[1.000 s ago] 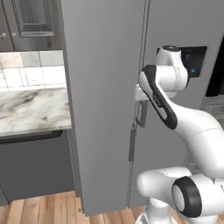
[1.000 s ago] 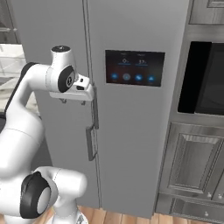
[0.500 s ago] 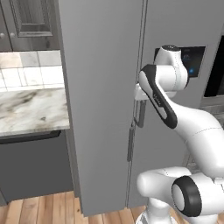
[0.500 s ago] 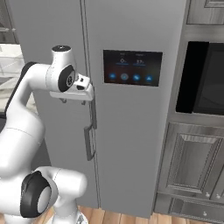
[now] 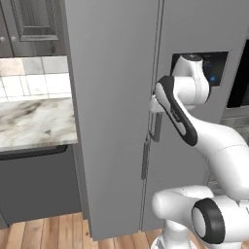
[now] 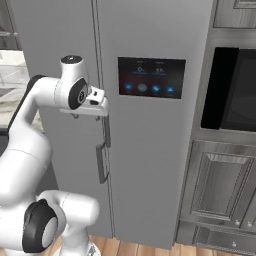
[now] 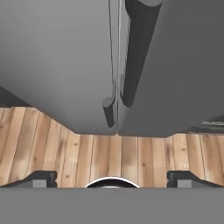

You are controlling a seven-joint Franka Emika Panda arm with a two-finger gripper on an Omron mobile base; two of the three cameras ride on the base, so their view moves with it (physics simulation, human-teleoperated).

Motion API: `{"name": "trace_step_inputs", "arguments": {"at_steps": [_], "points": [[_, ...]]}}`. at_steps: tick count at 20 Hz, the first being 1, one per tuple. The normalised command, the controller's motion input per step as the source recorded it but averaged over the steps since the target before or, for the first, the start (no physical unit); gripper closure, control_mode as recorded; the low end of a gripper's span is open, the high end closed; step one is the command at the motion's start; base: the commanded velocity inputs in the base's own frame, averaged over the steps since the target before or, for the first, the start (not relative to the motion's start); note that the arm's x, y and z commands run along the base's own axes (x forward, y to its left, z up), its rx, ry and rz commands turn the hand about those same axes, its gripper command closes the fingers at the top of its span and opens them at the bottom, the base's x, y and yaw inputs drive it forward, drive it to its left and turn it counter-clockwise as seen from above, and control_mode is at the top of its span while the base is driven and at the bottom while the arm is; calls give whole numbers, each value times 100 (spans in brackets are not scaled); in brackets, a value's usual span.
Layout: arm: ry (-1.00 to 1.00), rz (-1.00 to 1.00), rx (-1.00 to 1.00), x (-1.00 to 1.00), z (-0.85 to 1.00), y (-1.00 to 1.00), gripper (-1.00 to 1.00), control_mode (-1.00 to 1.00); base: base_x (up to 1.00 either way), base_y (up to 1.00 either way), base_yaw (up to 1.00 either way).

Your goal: Retrieve a lemon from the fridge and place it on the cutting board with the fish.

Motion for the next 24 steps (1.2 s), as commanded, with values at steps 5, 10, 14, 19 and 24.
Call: {"name": "trace_step_inputs", "arguments": {"at_steps": [5, 10, 14, 19, 24], "points": [[-13, 0, 0, 25, -37, -23, -100, -100, 0, 0, 0], [-12, 0, 0, 30, -19, -2, -100, -100, 0, 0, 0], [-16, 0, 0, 39, -35, 0, -100, -100, 0, 0, 0], [-1, 0, 0, 71, -19, -17, -100, -100, 0, 0, 0], [0, 0, 0, 67, -18, -27, -100, -100, 0, 0, 0]]}}
